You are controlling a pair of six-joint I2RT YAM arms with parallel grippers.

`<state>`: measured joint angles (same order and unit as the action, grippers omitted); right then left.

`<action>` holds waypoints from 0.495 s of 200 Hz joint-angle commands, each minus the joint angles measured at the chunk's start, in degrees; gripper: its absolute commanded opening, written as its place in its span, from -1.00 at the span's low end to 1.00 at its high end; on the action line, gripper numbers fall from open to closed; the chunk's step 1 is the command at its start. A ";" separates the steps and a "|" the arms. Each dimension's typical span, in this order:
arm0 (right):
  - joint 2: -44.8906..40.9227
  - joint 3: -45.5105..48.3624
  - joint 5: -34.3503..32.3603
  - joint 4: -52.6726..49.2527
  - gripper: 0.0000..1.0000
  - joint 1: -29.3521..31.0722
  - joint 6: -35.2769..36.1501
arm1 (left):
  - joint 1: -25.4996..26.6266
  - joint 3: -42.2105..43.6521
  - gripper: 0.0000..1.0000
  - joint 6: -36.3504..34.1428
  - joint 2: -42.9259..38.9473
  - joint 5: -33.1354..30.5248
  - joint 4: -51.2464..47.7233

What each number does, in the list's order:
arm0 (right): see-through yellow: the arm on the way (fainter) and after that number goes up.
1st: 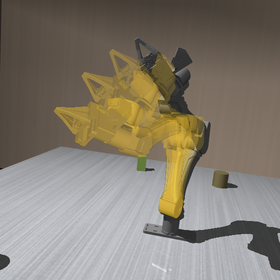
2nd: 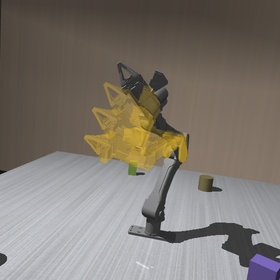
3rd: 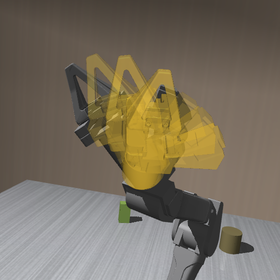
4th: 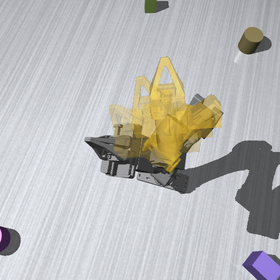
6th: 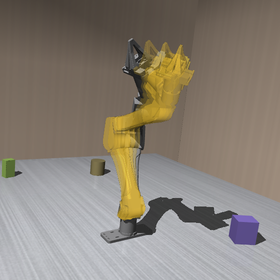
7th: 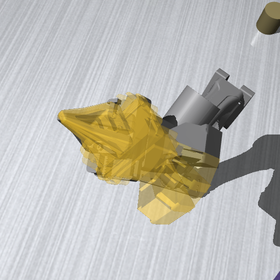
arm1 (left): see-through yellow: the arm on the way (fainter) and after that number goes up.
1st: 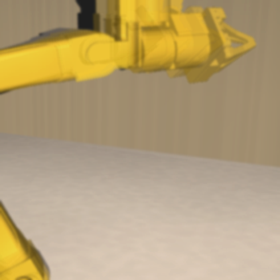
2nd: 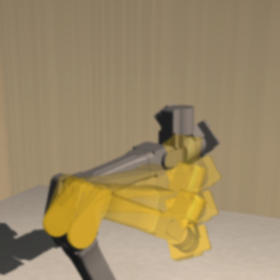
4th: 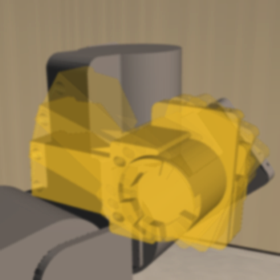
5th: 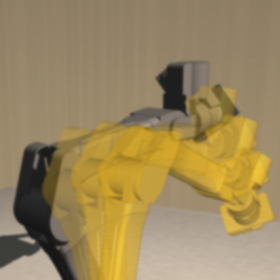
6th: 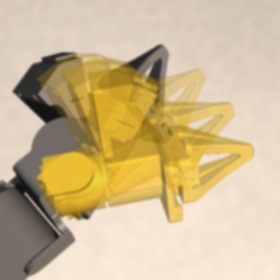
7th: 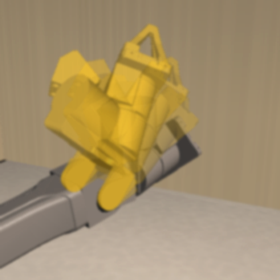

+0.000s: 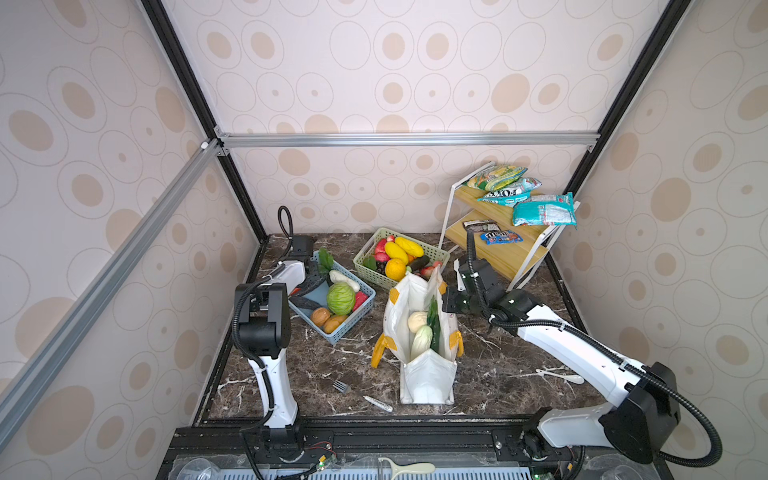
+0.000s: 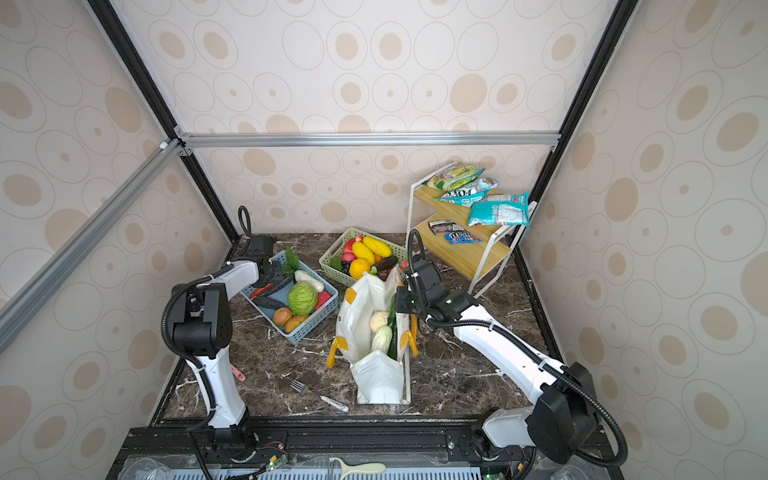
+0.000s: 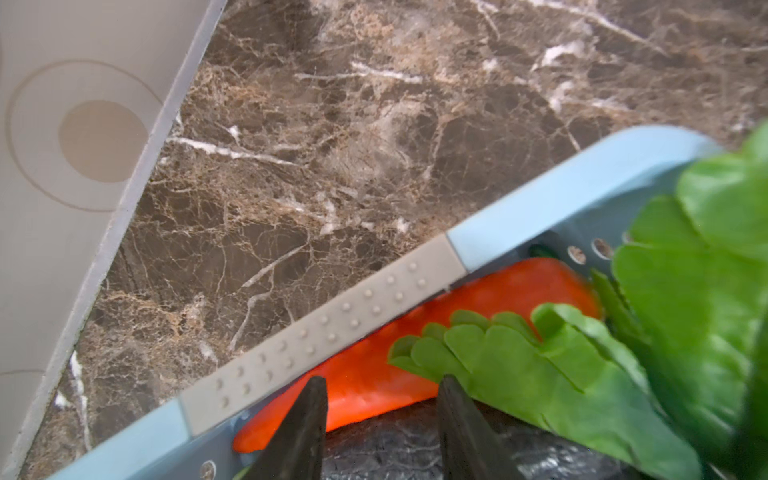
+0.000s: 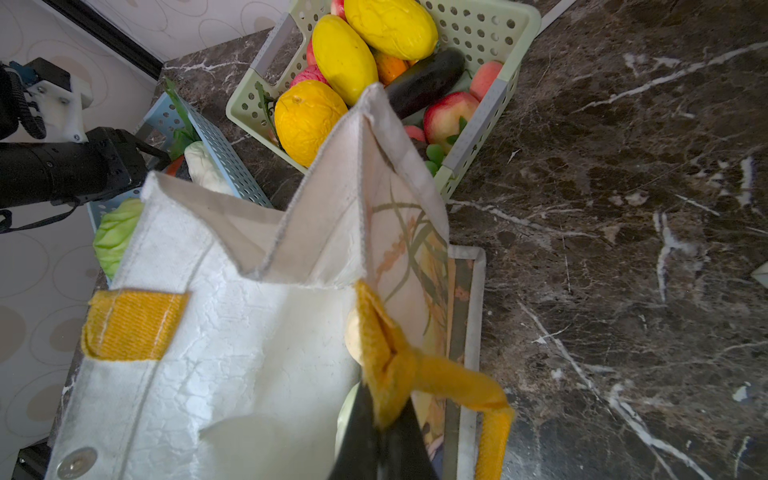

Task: Place the food into the grocery bag and tie it
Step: 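Lower the open left gripper onto the eggplant near the red pepper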

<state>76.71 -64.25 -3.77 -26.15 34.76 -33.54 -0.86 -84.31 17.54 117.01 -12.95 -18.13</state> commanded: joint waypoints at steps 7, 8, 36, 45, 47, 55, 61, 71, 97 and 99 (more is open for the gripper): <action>-0.14 0.35 -2.05 -0.74 -1.00 0.27 0.47 | -0.08 -3.94 -0.17 -0.59 3.34 -1.52 -0.69; -0.15 0.35 -2.08 -0.74 -1.00 0.24 0.48 | -0.09 -3.94 -0.17 -0.58 3.37 -1.49 -0.73; -0.46 0.61 -2.37 -0.86 -1.00 0.27 0.40 | -0.36 -5.37 -0.10 -1.55 5.24 -0.59 -1.56; -0.42 0.62 -2.38 -0.92 -1.00 0.28 0.35 | -0.46 -6.23 -0.07 -2.07 5.99 -0.18 -2.22; -0.42 0.62 -2.38 -0.92 -1.00 0.28 0.33 | -0.41 -6.46 -0.07 -2.14 6.20 -0.11 -2.40; -0.42 0.66 -2.38 -0.84 -1.00 0.30 0.33 | -0.50 -7.28 -0.05 -2.34 6.83 0.47 -3.46; -0.42 0.61 -2.42 -0.90 -1.00 0.28 0.27 | -0.55 -7.78 -0.03 -2.34 7.08 0.84 -4.36; -0.42 0.61 -2.45 -0.78 -1.00 0.25 0.26 | -0.53 -7.75 -0.01 -2.28 6.94 1.89 -4.91; -0.33 0.53 -2.38 -0.72 -1.00 0.25 0.27 | -1.85 -8.62 -0.08 -1.25 6.90 9.75 -8.35; -0.33 0.53 -2.38 -0.71 -1.00 0.27 0.26 | -1.97 -8.84 -0.09 -1.25 6.96 10.42 -8.68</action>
<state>76.71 -64.25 -4.56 -26.44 34.76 -33.52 -1.56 -90.74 16.47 122.69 -10.24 -20.10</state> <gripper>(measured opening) 0.052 0.483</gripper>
